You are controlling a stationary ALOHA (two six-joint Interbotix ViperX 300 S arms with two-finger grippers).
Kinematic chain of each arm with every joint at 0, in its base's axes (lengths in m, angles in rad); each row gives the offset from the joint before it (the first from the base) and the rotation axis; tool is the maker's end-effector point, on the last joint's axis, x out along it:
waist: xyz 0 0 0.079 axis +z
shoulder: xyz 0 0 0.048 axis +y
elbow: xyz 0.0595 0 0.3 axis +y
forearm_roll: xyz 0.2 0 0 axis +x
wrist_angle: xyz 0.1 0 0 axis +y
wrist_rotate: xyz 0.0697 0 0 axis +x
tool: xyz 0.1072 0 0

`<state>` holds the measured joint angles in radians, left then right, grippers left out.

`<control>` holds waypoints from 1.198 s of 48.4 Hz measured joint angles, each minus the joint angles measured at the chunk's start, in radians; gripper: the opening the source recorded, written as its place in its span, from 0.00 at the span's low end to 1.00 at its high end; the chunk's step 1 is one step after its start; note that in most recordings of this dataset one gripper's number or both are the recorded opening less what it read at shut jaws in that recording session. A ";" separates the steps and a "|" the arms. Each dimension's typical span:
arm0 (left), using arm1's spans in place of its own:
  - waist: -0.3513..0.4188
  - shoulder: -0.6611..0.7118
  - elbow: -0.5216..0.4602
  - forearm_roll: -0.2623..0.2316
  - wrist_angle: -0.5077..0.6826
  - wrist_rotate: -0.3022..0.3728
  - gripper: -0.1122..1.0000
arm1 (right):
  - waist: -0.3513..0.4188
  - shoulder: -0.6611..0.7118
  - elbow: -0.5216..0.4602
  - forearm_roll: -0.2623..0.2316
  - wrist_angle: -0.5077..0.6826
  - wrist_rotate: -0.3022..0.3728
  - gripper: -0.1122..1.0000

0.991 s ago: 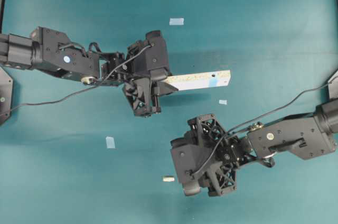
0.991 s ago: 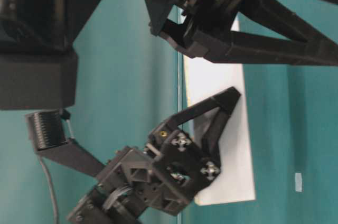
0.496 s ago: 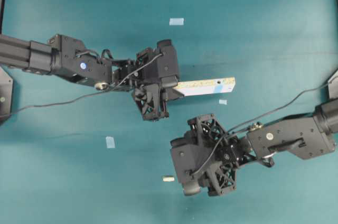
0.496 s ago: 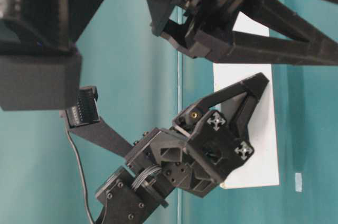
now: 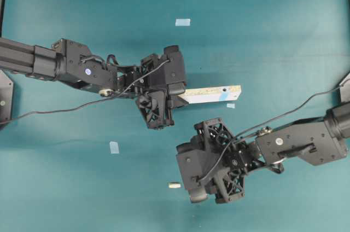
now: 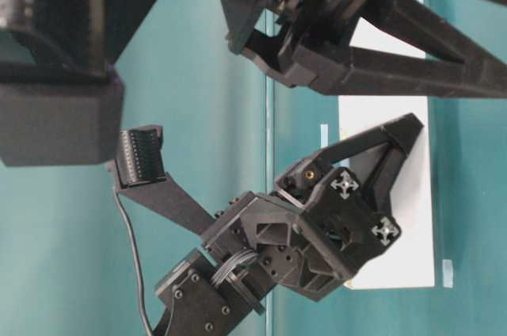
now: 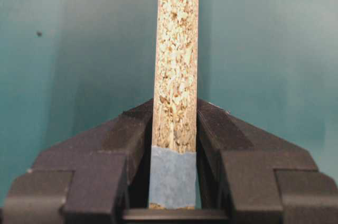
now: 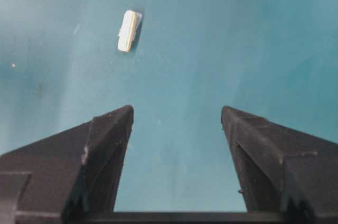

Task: Move the wooden board into place and insert the rod into its hole.

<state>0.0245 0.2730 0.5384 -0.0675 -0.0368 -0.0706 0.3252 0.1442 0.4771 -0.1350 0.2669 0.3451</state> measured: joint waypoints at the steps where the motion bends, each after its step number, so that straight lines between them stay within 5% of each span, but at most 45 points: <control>1: -0.002 0.000 0.002 0.002 0.005 -0.006 0.29 | 0.002 0.000 0.000 0.000 0.000 0.000 0.78; 16: -0.002 0.018 -0.012 0.002 0.008 -0.021 0.31 | 0.002 0.015 0.000 -0.003 0.000 0.000 0.78; 25: -0.002 0.021 -0.020 0.002 0.006 -0.020 0.75 | 0.002 0.015 -0.002 -0.008 0.000 0.000 0.78; 48: -0.002 -0.032 -0.006 0.002 0.107 0.066 0.72 | 0.000 0.015 -0.041 -0.006 0.031 0.005 0.78; 58: -0.002 -0.106 0.032 0.002 0.118 0.071 0.72 | 0.002 0.048 -0.130 0.006 0.130 0.066 0.78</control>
<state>0.0230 0.1672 0.5706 -0.0660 0.0813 0.0000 0.3267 0.1917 0.3467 -0.1289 0.3973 0.4111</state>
